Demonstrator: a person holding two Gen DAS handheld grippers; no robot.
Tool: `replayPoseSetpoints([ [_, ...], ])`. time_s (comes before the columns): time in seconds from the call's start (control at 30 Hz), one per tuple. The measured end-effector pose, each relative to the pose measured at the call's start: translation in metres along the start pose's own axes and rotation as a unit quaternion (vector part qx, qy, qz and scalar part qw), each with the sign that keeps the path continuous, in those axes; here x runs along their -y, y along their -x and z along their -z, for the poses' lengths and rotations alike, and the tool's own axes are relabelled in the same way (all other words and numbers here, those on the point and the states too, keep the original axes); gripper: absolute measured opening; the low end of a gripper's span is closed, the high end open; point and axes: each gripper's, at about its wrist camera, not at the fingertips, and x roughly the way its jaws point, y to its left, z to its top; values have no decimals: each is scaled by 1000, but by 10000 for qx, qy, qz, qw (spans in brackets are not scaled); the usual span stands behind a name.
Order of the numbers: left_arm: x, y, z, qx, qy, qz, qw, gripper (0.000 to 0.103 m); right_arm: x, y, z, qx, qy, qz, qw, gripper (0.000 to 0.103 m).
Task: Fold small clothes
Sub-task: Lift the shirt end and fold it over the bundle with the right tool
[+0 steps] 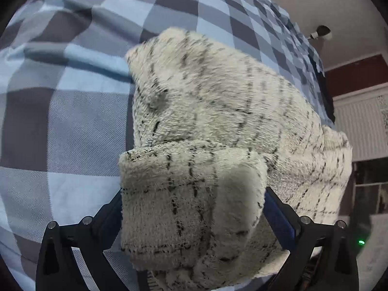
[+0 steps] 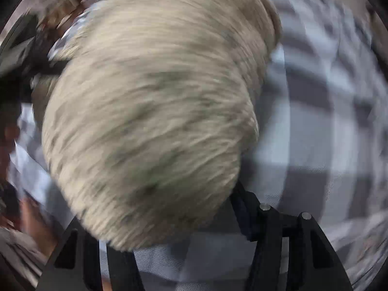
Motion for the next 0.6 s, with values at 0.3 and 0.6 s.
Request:
replayPoseSetpoints([
  [0.3, 16, 32, -2, 237, -93, -705, 9972, 103, 13, 122, 11, 1212, 26, -272, 9923, 68],
  [0.6, 95, 65, 29, 973, -1526, -1032, 9781, 103, 20, 76, -50, 895, -323, -410, 9946, 78],
])
